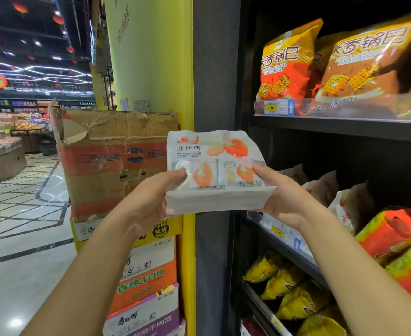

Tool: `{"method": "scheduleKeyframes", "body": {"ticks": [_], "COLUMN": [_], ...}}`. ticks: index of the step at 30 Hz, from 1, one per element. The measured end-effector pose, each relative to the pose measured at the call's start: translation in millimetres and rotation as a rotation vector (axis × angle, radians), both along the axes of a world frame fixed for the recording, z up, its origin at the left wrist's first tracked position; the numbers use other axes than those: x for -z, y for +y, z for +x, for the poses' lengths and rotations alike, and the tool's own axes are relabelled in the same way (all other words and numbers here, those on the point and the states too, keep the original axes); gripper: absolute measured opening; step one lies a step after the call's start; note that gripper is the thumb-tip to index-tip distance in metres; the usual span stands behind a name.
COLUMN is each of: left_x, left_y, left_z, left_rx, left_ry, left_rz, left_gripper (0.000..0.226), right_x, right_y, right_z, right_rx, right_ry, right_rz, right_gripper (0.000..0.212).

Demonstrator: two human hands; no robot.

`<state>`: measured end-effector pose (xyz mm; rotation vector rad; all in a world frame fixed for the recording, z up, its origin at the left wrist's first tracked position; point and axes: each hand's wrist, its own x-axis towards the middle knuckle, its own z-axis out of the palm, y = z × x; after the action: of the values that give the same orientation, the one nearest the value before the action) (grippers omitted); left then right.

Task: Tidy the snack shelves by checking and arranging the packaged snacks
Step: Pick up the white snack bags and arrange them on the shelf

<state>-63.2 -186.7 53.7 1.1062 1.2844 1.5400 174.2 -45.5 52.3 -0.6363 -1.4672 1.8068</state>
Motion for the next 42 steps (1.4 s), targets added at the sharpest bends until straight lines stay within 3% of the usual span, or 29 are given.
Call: {"method": "scheduleKeyframes", "body": {"ticks": [4, 11, 14, 20, 23, 31, 42], "left_x": [5, 10, 16, 24, 28, 44, 53], "left_y": [2, 9, 17, 42, 52, 86, 138], "left_z": [-9, -1, 5, 19, 34, 46, 58], "left_rx": [-0.005, -0.101, -0.162, -0.364, -0.413, -0.46, -0.441], "left_ry": [0.054, 0.064, 0.074, 0.234, 0.289, 0.354, 0.324], "left_rz": [0.013, 0.134, 0.145, 0.199, 0.262, 0.324, 0.433], "left_gripper": [0.055, 0.05, 0.052, 0.066, 0.07, 0.082, 0.079], "right_x": [1, 1, -6, -6, -5, 12, 30], "right_y": [2, 22, 29, 62, 80, 129, 116], "right_z": [1, 13, 20, 29, 26, 17, 41], "right_rx": [0.002, -0.02, 0.075, 0.456, 0.43, 0.265, 0.443], "right_ry": [-0.072, -0.26, -0.384, -0.794, -1.051, -1.497, -1.563], "right_rz": [0.156, 0.42, 0.559, 1.018, 1.219, 1.356, 1.392], "right_gripper": [0.05, 0.048, 0.04, 0.056, 0.063, 0.079, 0.059]}}
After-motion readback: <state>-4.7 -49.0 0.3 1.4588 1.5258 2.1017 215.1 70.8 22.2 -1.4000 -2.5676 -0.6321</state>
